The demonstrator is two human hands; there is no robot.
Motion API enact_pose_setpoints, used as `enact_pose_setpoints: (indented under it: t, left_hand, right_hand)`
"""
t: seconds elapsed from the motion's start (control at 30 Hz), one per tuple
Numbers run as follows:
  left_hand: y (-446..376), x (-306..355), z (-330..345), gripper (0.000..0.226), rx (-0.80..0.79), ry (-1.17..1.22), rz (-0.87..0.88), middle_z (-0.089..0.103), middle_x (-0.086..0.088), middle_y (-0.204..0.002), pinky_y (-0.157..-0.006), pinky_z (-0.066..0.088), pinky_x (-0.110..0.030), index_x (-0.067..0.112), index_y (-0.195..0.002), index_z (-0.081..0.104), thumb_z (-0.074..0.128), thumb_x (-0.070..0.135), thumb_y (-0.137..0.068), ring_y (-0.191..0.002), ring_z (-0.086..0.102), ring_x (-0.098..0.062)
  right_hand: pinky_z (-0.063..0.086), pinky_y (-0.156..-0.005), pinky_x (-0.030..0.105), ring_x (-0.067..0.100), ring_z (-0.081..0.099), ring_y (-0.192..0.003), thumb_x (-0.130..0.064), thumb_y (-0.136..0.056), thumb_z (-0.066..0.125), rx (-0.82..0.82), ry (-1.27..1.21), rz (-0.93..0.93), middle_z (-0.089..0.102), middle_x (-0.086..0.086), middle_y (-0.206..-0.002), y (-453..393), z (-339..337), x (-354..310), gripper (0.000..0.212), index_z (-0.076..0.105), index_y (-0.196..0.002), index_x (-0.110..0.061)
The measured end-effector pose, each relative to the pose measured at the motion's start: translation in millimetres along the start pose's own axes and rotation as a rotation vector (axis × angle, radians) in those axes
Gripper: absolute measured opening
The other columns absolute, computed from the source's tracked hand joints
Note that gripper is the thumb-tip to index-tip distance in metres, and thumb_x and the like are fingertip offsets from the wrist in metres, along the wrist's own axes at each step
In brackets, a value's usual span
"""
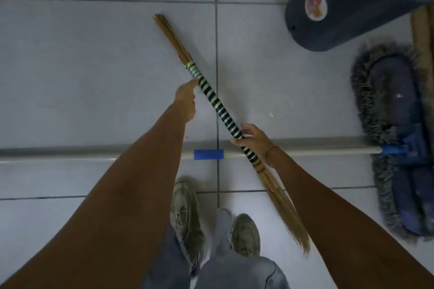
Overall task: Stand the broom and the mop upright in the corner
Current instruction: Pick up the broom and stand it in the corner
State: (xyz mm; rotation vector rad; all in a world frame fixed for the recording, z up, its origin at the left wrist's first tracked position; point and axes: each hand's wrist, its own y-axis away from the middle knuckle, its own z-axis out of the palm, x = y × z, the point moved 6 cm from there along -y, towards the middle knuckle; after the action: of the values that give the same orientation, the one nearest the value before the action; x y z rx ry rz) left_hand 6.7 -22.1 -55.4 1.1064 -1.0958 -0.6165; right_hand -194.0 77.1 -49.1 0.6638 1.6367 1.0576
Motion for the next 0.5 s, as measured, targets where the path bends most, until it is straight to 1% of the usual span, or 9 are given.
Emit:
enact_pose_setpoints:
  t: [0.03,0.07,0.1,0.17,0.2,0.3,0.37,0.43,0.5]
  left_hand:
    - [-7.6,0.7,3.9,0.055,0.000,-0.005,0.010,0.055,-0.010,-0.127,-0.102,0.042,-0.030,0.009,-0.139,0.044,0.060,0.029,-0.090,-0.108,0.055,-0.022]
    - [-15.4,4.1,6.8,0.046,-0.020,-0.014,0.031,0.060,-0.009,-0.109,-0.093,0.048,-0.030,0.006,-0.131,0.051,0.060,0.026,-0.090,-0.092,0.058,-0.020]
    - [-24.4,5.8,12.8,0.036,-0.047,0.013,0.030,0.060,-0.008,-0.099,-0.091,0.050,-0.032,0.005,-0.120,0.056,0.061,0.023,-0.089,-0.084,0.058,-0.020]
    - [-30.9,11.1,26.7,0.017,-0.093,0.064,0.032,0.060,-0.008,-0.088,-0.092,0.052,-0.037,0.005,-0.097,0.057,0.063,0.018,-0.088,-0.077,0.059,-0.022]
    - [-27.6,17.4,32.6,0.012,-0.102,0.054,0.052,0.060,-0.008,-0.084,-0.088,0.053,-0.037,0.006,-0.090,0.057,0.064,0.015,-0.087,-0.074,0.059,-0.022]
    - [4.6,47.6,56.0,0.008,-0.191,0.068,0.141,0.058,-0.007,-0.074,-0.072,0.054,-0.032,0.007,-0.083,0.056,0.061,0.010,-0.088,-0.065,0.057,-0.020]
    - [45.3,70.8,70.2,0.011,-0.244,0.056,0.200,0.056,-0.006,-0.067,-0.063,0.051,-0.030,0.008,-0.080,0.053,0.060,0.009,-0.088,-0.058,0.055,-0.018]
    - [94.6,95.1,79.7,0.013,-0.269,0.023,0.270,0.055,-0.005,-0.064,-0.061,0.049,-0.030,0.010,-0.077,0.052,0.060,0.009,-0.088,-0.054,0.054,-0.016]
    - [145.4,118.8,89.3,0.012,-0.310,0.009,0.329,0.054,-0.005,-0.065,-0.062,0.049,-0.030,0.010,-0.077,0.053,0.060,0.008,-0.087,-0.055,0.053,-0.017]
  right_hand:
    - [0.043,-0.097,0.032,0.020,0.050,-0.116,-0.017,-0.077,0.074,-0.020,0.036,-0.018,0.049,0.005,-0.128,-10.7,3.9,-0.7,0.071,0.039,-0.138,-0.010]
    - [0.045,-0.092,0.030,0.018,0.054,-0.109,-0.017,-0.077,0.075,-0.059,0.085,-0.024,0.053,0.004,-0.121,-17.5,7.2,-2.4,0.065,0.044,-0.133,-0.009]
    - [0.048,-0.087,0.028,0.018,0.058,-0.099,-0.016,-0.077,0.075,-0.114,0.095,-0.016,0.059,0.006,-0.113,-27.2,10.3,-2.5,0.054,0.051,-0.125,-0.008]
    - [0.054,-0.072,0.025,0.017,0.063,-0.076,-0.016,-0.078,0.074,-0.208,0.052,0.026,0.065,0.008,-0.091,-39.3,16.4,-2.2,0.028,0.060,-0.101,-0.009]
    - [0.055,-0.066,0.024,0.016,0.062,-0.068,-0.017,-0.078,0.074,-0.217,0.034,0.046,0.066,0.008,-0.083,-40.5,16.1,-2.8,0.022,0.061,-0.094,-0.009]
    - [0.056,-0.068,0.023,0.016,0.063,-0.066,-0.024,-0.079,0.073,-0.216,0.028,0.051,0.068,0.008,-0.075,-27.0,12.8,-16.9,0.020,0.065,-0.086,-0.008]
    - [0.057,-0.062,0.018,0.011,0.065,-0.060,-0.021,-0.082,0.070,-0.212,0.013,0.005,0.068,0.006,-0.071,2.5,13.0,-39.9,0.015,0.066,-0.079,-0.007]
    - [0.054,-0.055,0.015,0.005,0.063,-0.052,-0.016,-0.083,0.068,-0.188,0.007,-0.041,0.066,0.005,-0.067,41.0,11.3,-64.4,0.015,0.065,-0.071,-0.008]
    - [0.055,-0.064,0.020,0.009,0.064,-0.058,-0.016,-0.083,0.069,-0.139,0.010,-0.094,0.067,0.006,-0.070,78.7,6.8,-88.3,0.014,0.065,-0.072,-0.008]
